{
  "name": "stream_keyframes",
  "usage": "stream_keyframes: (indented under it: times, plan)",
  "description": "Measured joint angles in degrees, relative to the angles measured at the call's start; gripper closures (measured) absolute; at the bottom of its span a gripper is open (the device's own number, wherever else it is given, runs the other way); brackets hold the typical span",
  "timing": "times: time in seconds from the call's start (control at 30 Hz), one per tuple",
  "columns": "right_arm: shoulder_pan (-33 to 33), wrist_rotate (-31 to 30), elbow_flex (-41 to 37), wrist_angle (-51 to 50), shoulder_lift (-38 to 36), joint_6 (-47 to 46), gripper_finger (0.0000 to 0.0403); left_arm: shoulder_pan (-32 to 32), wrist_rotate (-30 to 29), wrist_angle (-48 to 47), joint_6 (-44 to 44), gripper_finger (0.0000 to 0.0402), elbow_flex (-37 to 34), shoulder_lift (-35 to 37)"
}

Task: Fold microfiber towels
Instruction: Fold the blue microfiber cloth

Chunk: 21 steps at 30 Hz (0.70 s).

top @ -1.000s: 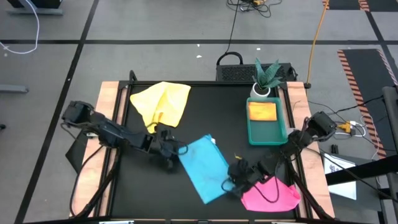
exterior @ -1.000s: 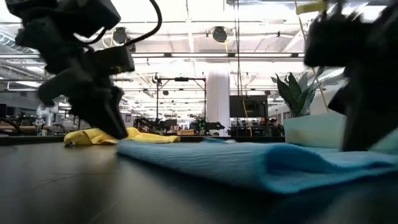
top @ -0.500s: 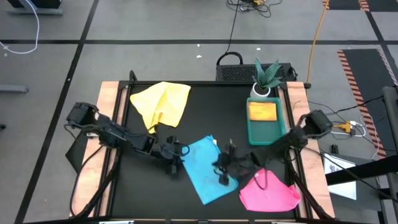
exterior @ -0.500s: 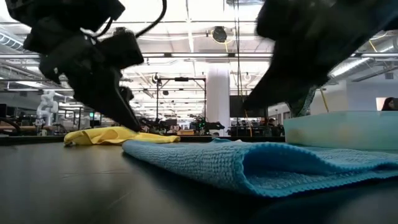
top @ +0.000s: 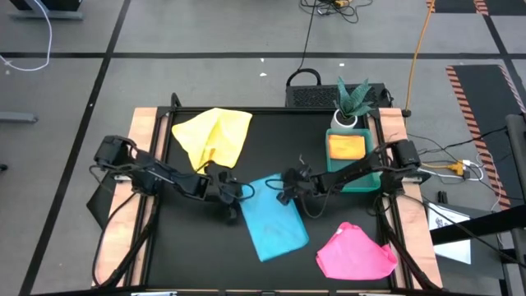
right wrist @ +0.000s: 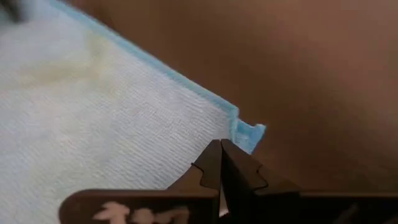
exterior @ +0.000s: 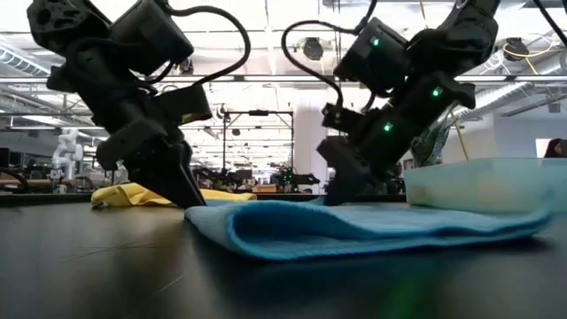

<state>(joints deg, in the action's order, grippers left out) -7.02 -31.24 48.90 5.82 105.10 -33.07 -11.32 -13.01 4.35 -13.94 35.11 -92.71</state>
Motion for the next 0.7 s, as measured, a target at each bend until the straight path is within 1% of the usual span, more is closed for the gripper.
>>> stream_keyframes:
  times: [0.1, 0.2, 0.33, 0.47, 0.57, 0.63, 0.7]
  plan:
    - [-0.2, -5.0, 0.0, -3.9, -0.3, -2.3, 0.0403, 1.0, -2.5, -3.7, 0.3, 0.0275, -0.2, 2.6]
    - [-1.0, -6.0, -0.1, -3.9, -0.6, -2.3, 0.0403, 1.7, -2.7, -3.3, 0.3, 0.0275, -0.2, 3.2]
    - [-3.7, -6.5, 0.0, -3.9, -3.4, -1.8, 0.0403, 1.5, -1.6, 0.5, 0.3, 0.0275, -0.1, 2.7]
    - [-8.4, -9.6, 0.0, -3.4, -7.7, 0.2, 0.0403, 0.3, 0.7, 4.8, 2.2, 0.0275, -0.1, 2.8]
    - [-12.9, -8.8, 0.0, -1.4, -9.9, 2.3, 0.0403, -1.5, 3.4, 9.5, 3.9, 0.0275, -0.1, 2.7]
    - [-15.9, -6.2, 0.0, 1.5, -10.1, 4.3, 0.0403, -2.7, 6.6, 14.4, 4.4, 0.0275, -0.1, 2.1]
    - [-18.4, -2.2, 0.0, 5.1, -9.1, 5.8, 0.0403, -4.2, 9.9, 18.6, 4.3, 0.0275, 0.0, 0.5]
